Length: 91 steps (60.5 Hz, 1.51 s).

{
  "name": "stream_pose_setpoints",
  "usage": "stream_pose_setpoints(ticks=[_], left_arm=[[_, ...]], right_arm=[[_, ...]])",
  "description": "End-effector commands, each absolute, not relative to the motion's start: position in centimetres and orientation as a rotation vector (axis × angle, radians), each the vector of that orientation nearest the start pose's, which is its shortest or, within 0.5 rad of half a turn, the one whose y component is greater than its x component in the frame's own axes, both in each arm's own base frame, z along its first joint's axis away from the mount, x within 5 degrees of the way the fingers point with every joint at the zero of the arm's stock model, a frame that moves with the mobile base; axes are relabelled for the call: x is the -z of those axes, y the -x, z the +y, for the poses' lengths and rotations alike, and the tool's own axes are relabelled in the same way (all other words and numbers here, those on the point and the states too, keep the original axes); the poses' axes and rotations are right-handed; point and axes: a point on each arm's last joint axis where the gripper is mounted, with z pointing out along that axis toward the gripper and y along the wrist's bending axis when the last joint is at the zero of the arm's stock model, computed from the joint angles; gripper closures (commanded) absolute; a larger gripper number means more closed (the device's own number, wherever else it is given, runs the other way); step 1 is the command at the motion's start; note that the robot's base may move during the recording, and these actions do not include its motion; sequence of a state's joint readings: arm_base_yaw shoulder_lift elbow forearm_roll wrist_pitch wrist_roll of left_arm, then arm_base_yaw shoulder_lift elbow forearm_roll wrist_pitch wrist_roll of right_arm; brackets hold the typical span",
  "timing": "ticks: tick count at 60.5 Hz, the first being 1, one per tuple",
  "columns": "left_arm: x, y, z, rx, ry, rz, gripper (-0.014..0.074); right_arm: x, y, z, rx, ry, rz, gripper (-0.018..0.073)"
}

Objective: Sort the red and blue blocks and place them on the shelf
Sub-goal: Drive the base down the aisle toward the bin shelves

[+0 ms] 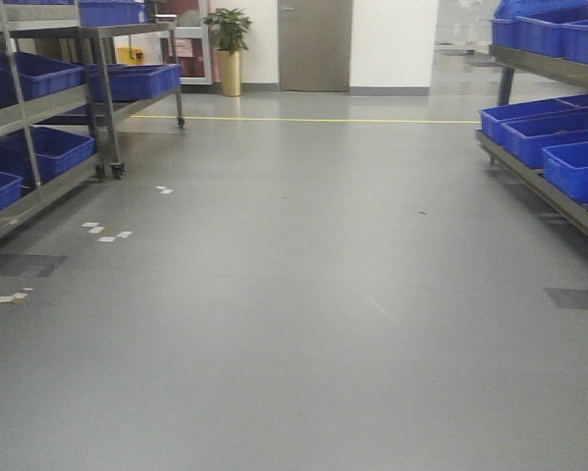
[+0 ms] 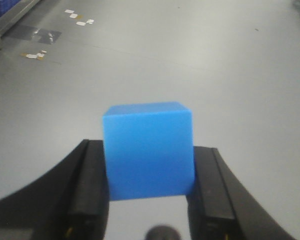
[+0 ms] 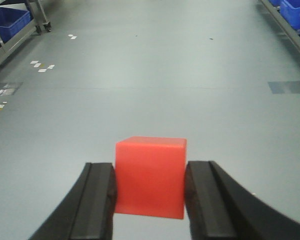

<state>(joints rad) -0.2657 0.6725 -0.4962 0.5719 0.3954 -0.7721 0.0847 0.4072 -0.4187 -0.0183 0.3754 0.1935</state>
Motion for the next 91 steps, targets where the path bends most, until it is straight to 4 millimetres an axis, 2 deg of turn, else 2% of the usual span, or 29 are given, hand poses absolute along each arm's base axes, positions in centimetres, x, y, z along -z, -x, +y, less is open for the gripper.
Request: stream_pose_setpoints(ticks=[1,91], left_arm=[[-30.65,-13.8,-2.01,0.144,0.07,1.905,0.0472],[-30.65,-13.8,-2.06,0.147,0.066,1.905,0.0472]], right_arm=[[-30.94,-9.24,0.66,-0.172,-0.079,1.731,0.051],[-30.94,-9.24,0.66,-0.172,-0.079,1.731,0.051]])
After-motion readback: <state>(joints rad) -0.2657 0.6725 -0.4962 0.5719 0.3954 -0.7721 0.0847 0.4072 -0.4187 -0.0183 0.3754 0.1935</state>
